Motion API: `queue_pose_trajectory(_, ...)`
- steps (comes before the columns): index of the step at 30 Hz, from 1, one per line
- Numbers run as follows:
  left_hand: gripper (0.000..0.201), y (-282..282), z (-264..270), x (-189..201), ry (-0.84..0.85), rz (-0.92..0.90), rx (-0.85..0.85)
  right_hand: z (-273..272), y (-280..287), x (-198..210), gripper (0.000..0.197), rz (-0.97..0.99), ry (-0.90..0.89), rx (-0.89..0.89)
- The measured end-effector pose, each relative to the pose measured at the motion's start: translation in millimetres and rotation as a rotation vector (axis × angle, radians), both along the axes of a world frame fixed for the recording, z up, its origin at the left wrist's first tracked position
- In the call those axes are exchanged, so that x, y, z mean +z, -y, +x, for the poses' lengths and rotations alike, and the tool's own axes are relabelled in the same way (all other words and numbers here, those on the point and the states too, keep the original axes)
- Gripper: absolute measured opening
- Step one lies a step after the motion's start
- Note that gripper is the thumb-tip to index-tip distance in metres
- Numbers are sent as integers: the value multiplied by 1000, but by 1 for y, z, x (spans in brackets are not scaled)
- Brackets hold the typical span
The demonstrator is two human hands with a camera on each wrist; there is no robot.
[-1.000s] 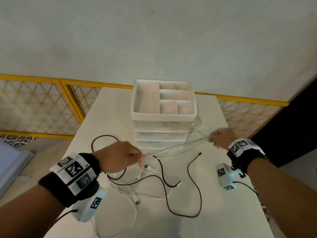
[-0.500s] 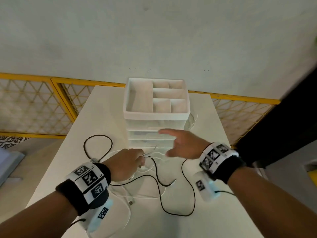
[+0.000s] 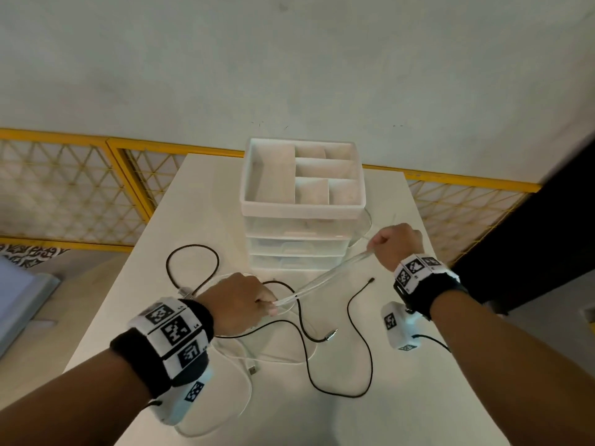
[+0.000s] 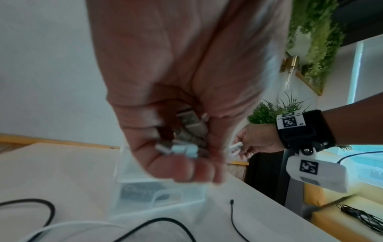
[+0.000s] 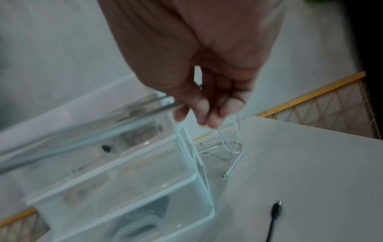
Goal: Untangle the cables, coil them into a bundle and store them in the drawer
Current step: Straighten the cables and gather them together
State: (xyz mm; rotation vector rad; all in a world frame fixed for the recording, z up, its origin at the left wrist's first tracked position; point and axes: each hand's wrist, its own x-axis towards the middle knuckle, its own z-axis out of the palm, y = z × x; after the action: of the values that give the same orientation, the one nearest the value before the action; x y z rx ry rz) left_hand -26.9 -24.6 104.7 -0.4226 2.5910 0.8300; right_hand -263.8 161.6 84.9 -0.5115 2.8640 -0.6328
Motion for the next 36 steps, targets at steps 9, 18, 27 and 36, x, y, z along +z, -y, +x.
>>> queue_pose_trajectory(9,21,2,-11,-36,59,115,323,33,-14,-49,59,117,323,161)
queue_pose_trajectory(18,29,20,-15,2,-388,553,804,136,23,-84,30,397,324,521)
queue_pose_trajectory(27,32,43,9,9,-364,511,661,137,36,-77,20,371,335,382)
queue_pose_trajectory(36,29,17,-9,2,-465,683,535,99,53,61,17,-484,202,394)
